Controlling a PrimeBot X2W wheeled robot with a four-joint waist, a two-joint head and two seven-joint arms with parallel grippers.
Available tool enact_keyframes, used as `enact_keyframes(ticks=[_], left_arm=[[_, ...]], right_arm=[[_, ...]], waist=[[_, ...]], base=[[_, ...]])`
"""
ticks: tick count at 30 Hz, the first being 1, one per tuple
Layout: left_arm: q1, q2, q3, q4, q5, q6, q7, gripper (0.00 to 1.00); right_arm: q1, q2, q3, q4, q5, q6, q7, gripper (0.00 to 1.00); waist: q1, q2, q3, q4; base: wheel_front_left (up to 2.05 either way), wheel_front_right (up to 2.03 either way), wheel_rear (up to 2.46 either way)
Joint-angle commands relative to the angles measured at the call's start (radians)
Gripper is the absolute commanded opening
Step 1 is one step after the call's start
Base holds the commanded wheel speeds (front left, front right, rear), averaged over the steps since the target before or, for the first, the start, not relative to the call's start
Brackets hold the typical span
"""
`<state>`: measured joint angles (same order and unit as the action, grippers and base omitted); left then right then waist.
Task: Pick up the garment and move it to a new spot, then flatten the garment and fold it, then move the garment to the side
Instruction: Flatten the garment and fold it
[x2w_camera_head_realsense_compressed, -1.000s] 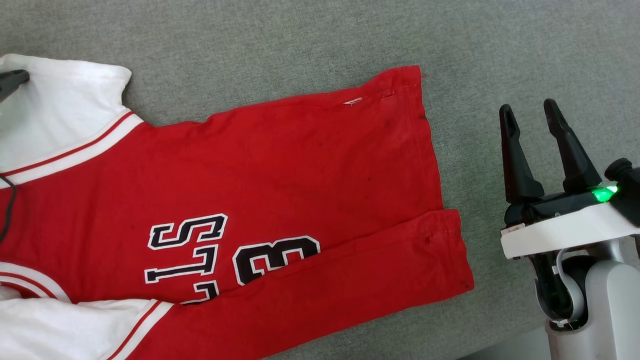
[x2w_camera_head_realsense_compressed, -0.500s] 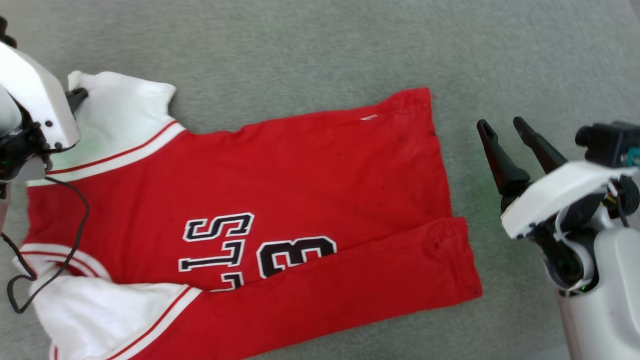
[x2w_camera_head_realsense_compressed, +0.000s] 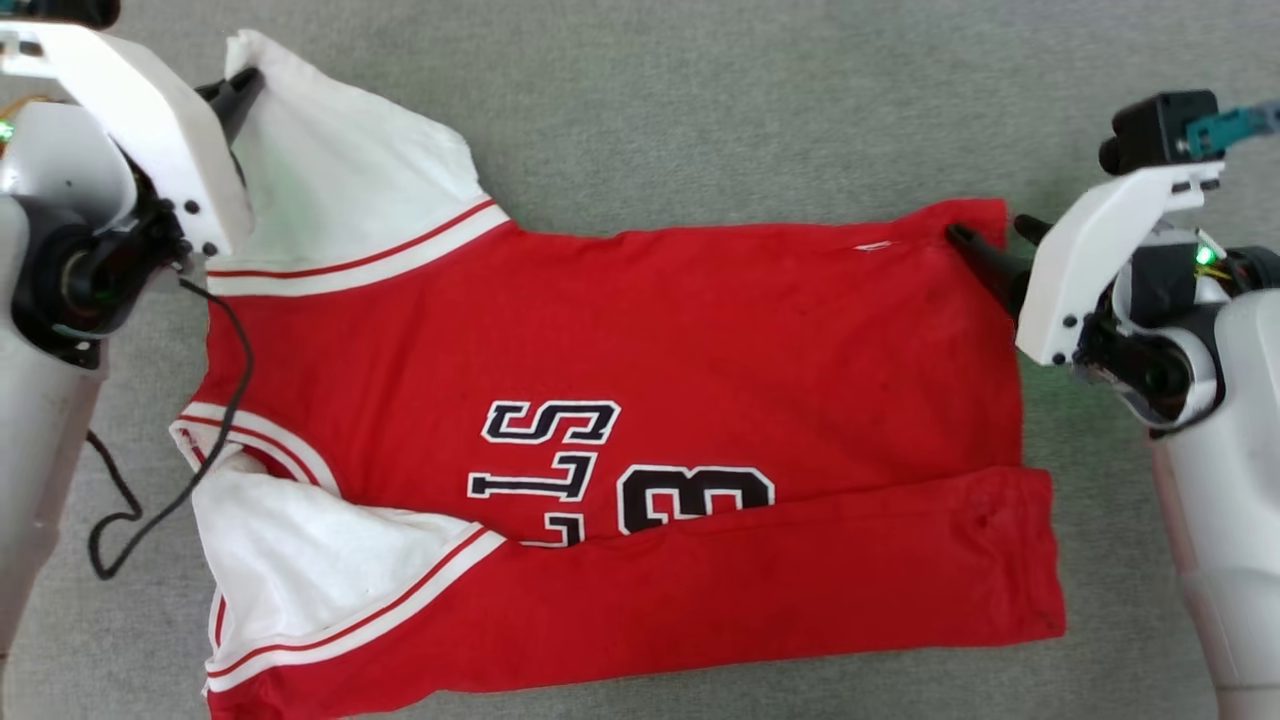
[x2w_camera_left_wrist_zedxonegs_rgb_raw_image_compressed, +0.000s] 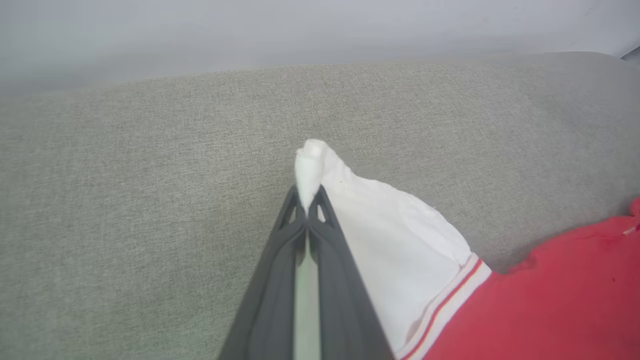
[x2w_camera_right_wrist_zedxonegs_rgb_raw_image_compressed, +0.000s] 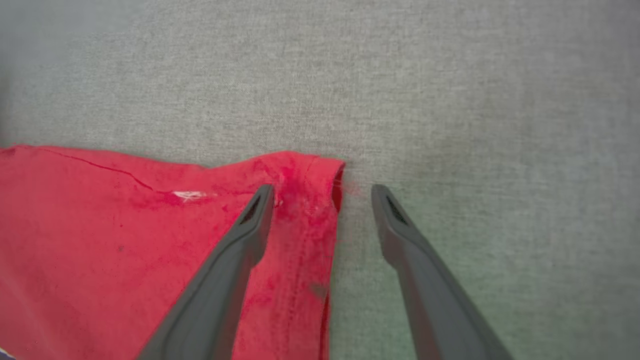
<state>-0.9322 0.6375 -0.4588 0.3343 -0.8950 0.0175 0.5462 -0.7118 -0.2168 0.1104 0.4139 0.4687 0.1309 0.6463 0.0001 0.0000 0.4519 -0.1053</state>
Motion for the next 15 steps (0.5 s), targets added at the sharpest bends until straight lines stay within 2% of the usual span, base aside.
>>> enact_keyframes(ticks=[1, 5, 6, 7, 8, 9, 10, 15], left_arm=[[-0.016, -0.008, -0.005, -0.014, 0.007, -0.005, -0.009, 0.0], [-0.012, -0.008, -0.009, -0.03, 0.013, -0.007, -0.02, 0.0], [-0.012, -0.008, -0.009, -0.03, 0.013, -0.007, -0.02, 0.0], [-0.008, -0.008, -0.011, -0.032, 0.012, -0.009, -0.021, 0.0], [-0.005, -0.008, -0.012, -0.033, 0.01, -0.009, -0.021, 0.0], [-0.002, -0.009, -0.013, -0.032, 0.009, -0.011, -0.022, 0.0], [0.001, -0.009, -0.014, -0.031, 0.008, -0.014, -0.023, 0.0], [0.028, -0.015, -0.008, -0.013, 0.0, -0.02, -0.054, 0.0]], right_arm=[[-0.039, 0.002, 0.008, 0.041, -0.001, 0.0, 0.026, 1.0], [-0.065, 0.03, 0.029, 0.165, -0.012, 0.0, 0.134, 1.0], [-0.065, 0.03, 0.029, 0.165, -0.012, 0.0, 0.134, 1.0], [-0.066, 0.035, 0.031, 0.194, -0.013, 0.0, 0.162, 0.87], [-0.069, 0.042, 0.037, 0.215, -0.017, 0.0, 0.184, 0.4], [-0.073, 0.047, 0.042, 0.227, -0.018, 0.0, 0.198, 0.26], [-0.079, 0.048, 0.046, 0.236, -0.019, 0.0, 0.208, 0.0], [-0.123, 0.018, 0.045, 0.219, -0.023, 0.0, 0.159, 0.0]], waist=[[-0.0001, 0.0, 0.029, 0.023], [-0.0001, 0.0, 0.039, 0.032], [-0.0001, 0.0, 0.039, 0.032], [-0.0001, 0.0, 0.04, 0.034], [-0.0001, 0.0, 0.04, 0.036], [-0.0001, 0.0, 0.038, 0.037], [-0.0001, 0.0, 0.035, 0.039], [-0.0001, 0.0, -0.007, 0.043]], base=[[0.0, 0.0, 0.0], [0.0, 0.0, 0.0], [0.0, 0.0, 0.0], [0.0, 0.0, 0.0], [0.0, 0.0, 0.0], [0.0, 0.0, 0.0], [0.0, 0.0, 0.0], [0.0, 0.0, 0.0]])
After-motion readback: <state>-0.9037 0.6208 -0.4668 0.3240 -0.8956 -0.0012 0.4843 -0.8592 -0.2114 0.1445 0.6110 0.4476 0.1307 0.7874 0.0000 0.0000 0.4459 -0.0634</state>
